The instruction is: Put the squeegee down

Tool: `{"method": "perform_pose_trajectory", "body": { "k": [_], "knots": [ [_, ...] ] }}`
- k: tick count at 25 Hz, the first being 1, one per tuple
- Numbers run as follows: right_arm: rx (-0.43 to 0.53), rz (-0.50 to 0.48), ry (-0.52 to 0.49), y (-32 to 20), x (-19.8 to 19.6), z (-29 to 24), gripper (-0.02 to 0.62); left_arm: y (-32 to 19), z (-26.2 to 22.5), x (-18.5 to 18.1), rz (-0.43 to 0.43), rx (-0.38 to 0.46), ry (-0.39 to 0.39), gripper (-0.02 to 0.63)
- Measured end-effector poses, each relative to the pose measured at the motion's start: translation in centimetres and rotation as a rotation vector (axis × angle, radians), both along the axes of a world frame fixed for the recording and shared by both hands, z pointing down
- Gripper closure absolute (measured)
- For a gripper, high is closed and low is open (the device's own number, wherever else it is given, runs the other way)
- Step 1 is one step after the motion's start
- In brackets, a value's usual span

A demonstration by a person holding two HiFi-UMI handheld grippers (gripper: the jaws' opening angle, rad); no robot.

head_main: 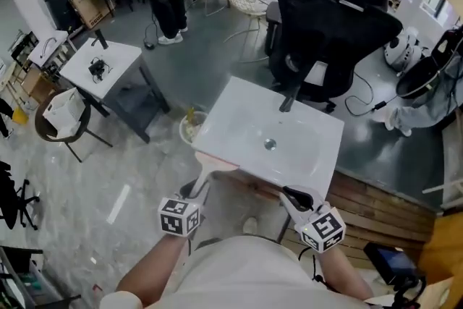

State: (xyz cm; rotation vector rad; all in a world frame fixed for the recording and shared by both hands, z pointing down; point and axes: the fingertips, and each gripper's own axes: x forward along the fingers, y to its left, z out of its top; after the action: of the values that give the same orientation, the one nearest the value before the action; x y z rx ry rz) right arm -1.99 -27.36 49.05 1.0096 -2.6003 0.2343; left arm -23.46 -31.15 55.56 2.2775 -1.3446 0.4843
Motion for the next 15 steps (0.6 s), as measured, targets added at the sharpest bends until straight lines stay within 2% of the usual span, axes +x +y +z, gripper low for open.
{"method": "perform_pose_trajectory", "body": {
  "k": [7, 15],
  "knots": [
    [-0.062, 0.059, -0.003, -3.8, 4.8, 2.1, 0.554, -9.5, 1.3, 4.0, -0.006, -0.011, -0.027, 0.512],
    [-0.139, 0.22, 0.015, -8.6, 6.5, 4.5, 0.554, -23.0, 5.8, 4.3, 0.0, -0.023, -0.067, 0.512]
  ]
}}
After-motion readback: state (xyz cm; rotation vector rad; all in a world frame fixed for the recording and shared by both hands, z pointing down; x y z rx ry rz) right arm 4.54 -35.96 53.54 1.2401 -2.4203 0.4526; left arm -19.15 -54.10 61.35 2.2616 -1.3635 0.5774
